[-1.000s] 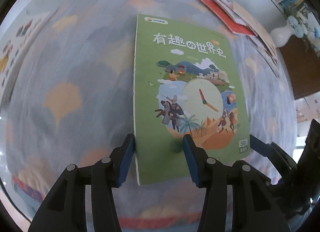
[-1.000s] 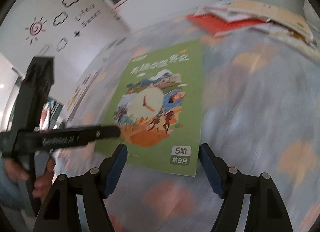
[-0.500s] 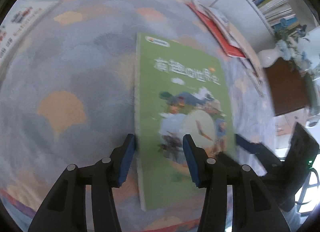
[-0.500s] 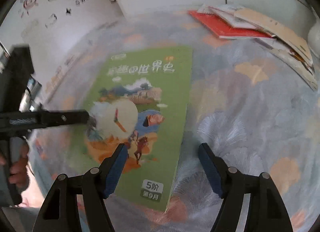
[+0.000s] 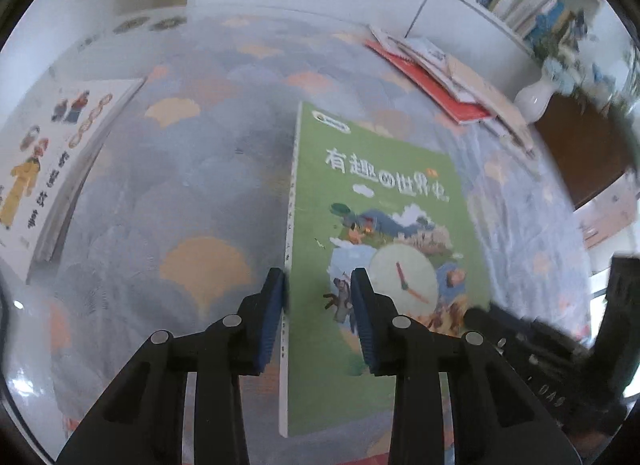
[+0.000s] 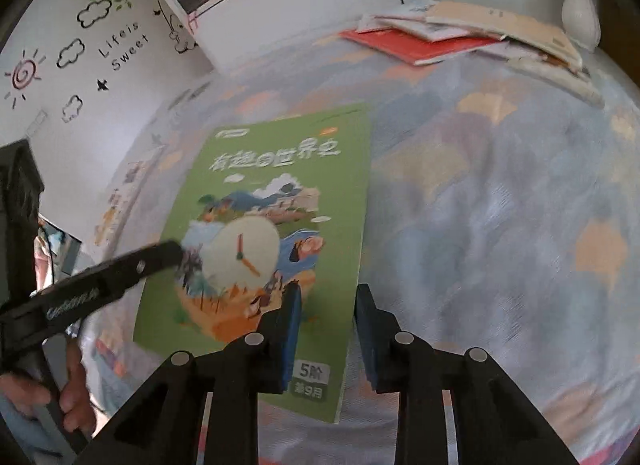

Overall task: Organize books
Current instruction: 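Lift the green book with the left gripper and carry it toward the phone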

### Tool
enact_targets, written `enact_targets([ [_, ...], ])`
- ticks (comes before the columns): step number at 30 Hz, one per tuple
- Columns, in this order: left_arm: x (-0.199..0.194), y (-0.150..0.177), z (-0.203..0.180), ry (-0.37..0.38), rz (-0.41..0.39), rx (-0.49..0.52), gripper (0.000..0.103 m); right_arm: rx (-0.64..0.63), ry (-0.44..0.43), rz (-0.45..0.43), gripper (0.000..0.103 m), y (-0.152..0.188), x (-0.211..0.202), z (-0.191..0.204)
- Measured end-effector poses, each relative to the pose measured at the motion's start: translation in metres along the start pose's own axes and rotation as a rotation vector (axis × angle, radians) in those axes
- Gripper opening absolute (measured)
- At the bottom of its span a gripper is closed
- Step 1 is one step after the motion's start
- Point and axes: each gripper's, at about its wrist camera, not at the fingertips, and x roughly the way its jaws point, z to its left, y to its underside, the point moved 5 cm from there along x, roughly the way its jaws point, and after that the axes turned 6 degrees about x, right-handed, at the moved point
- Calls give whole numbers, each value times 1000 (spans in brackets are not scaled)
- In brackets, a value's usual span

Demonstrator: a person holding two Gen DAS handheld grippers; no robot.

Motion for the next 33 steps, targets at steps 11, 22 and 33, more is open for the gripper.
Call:
enact_targets([
  [11,5,-4,50,226,126,-130,29,404,-260,77,28,14,20,-6],
  [22,13,9,26,215,198,118,35,270,-342,152,25,27,45,61],
  [33,-35,-15,77,286,66,3,32,-5,-313,-32,22,4,17,142],
])
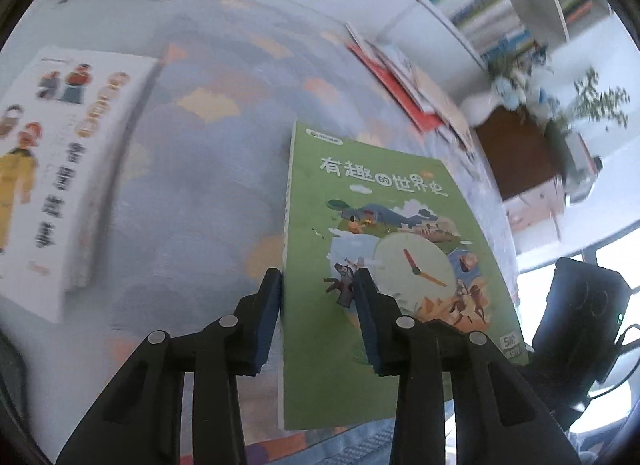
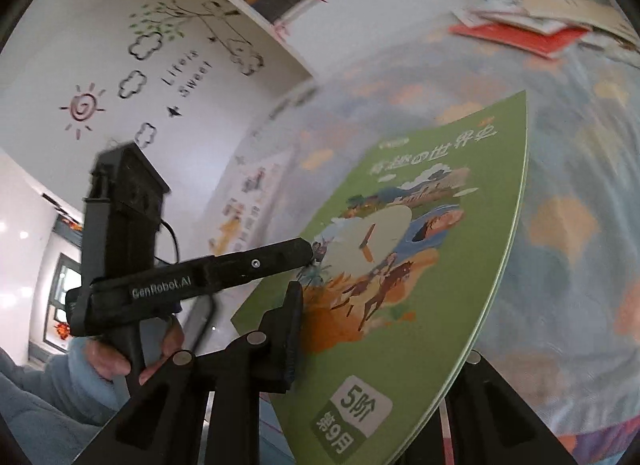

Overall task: Organize books
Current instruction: 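Lift the green book with the left gripper and carry it toward the phone, then lower the green book onto the stacked books and open the left gripper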

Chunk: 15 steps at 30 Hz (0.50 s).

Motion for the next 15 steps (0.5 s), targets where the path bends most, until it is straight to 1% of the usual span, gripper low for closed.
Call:
enact_targets([
  [2,-18,-4,12,-22,-42,0,33,-79,17,0,22,-2,11,23],
  [3,-25,-6,19,-20,-59,-9,33,-111,21,0,22,-4,18,33],
  [5,-44,-16,40,-7,-99,-52,32,-156,6,-3,22,-9,28,53],
  [6,-50,-20,48,-14,-113,-61,32,-172,-13,-4,22,-14,36,64],
  [7,-56,-24,57,-30,-125,-66,33,-193,-23,-4,22,-18,45,76],
  [9,-74,-33,84,-99,-151,-76,33,-263,-21,-3,22,-24,71,103],
  [10,-79,-35,93,-115,-158,-85,34,-300,-21,-1,23,-25,86,118],
  [13,-99,-40,135,-158,-174,-141,34,-321,-52,10,23,-26,124,148],
  [15,-107,-39,165,-193,-168,-184,34,-324,-58,20,22,-24,151,166],
])
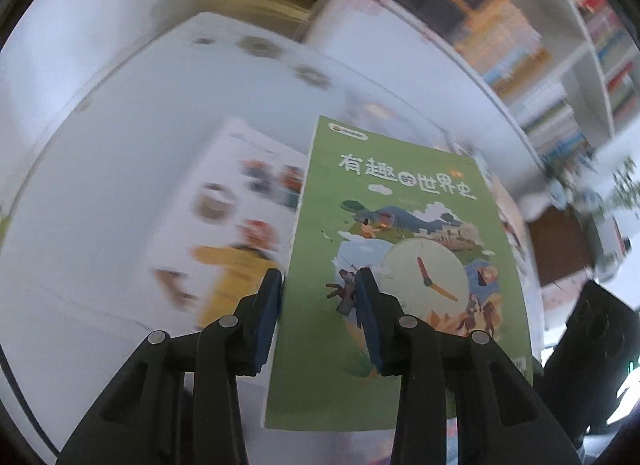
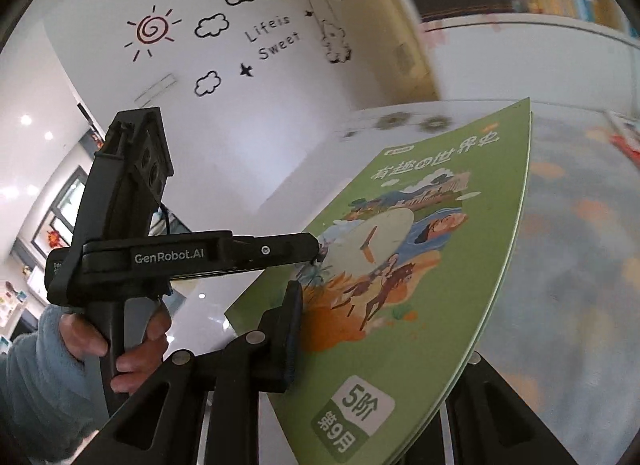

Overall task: Organize books
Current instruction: 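Lower the green book onto the stacked books and open the left gripper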

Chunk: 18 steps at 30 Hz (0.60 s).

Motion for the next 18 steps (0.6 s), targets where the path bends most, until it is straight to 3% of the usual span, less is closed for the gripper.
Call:
enact_targets([
  [5,3,-7,38,-111,25,-1,34,-88,33,22,23,9,49,35],
  [10,10,-8,61,-152,43,-6,34,-35,47,44,23,12,76,40],
  [11,15,-7,61,-144,49,5,31,-36,57,47,23,13,80,40],
  [13,20,-8,50,-12,45,-11,31,-36,86,82,23,15,96,42],
  [14,23,-9,41,14,47,-8,31,-46,97,101,23,18,100,43],
  [17,28,-17,16,-77,34,154,31,-10,102,126,24,23,109,49],
  [18,26,-19,12,-81,17,162,32,24,109,119,25,22,110,46],
])
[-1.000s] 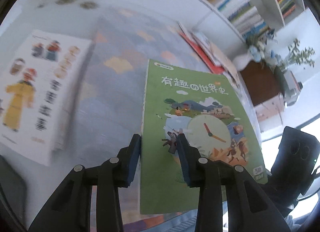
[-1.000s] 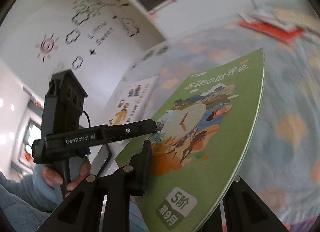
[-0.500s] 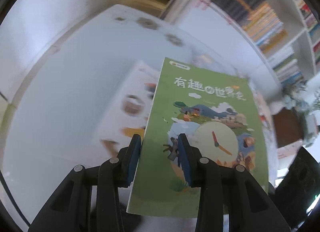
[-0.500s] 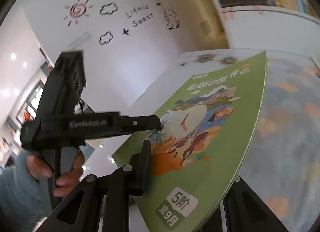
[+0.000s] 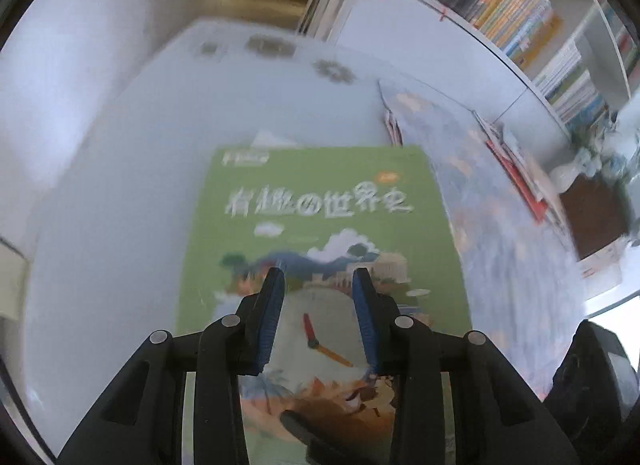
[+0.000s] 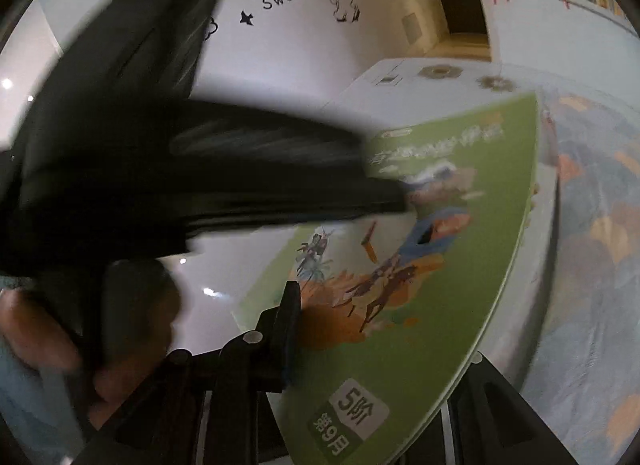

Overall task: Organize books
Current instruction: 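Lower the green book onto the stacked books and open the left gripper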

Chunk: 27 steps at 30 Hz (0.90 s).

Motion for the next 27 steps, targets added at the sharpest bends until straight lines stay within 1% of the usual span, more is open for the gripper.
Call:
enact_targets([
  [2,-3,-1,0,30,-3,-19,34,-1,31,-26,26,-3,-1,-3],
  [3,-5,-1,3,19,-9,-31,34,-1,39,-30,26,-4,-1,-7],
  [5,-8,1,12,-31,-21,-53,34,13,44,-44,26,-6,-6,-13],
  [6,-10,4,20,-64,-22,-79,34,18,51,-55,25,-7,-8,-14],
  [7,-14,8,25,-76,-21,-96,34,20,53,-64,25,-6,-10,-16],
  [9,-20,19,40,-102,-9,-127,34,19,69,-85,23,-5,-15,-19],
  [10,-22,24,45,-121,-1,-130,34,29,87,-103,23,-4,-19,-22],
  [12,-31,39,58,-170,20,-145,34,57,99,-112,22,-5,-23,-28],
  [13,-34,44,60,-168,25,-158,34,69,100,-111,22,-5,-24,-33],
  [15,-43,61,63,-123,38,-195,34,74,105,-104,21,-5,-23,-37],
  [16,-46,67,62,-117,45,-198,34,75,108,-100,21,-5,-22,-38],
  [19,-49,88,59,-159,87,-180,35,76,113,-92,21,-13,-18,-40],
  [20,-48,94,55,-151,110,-177,35,77,111,-91,21,-13,-18,-40],
  [21,-46,100,49,-109,145,-171,35,78,110,-90,21,-15,-17,-39],
  [23,-46,106,36,-53,179,-141,35,85,110,-86,22,-16,-17,-38],
  [24,-47,109,27,-39,195,-103,35,91,110,-85,22,-18,-14,-42],
  [26,-49,115,16,-50,213,-59,35,91,112,-82,22,-18,-15,-42],
  [27,-49,119,13,-53,220,-54,35,86,113,-81,22,-16,-16,-42],
])
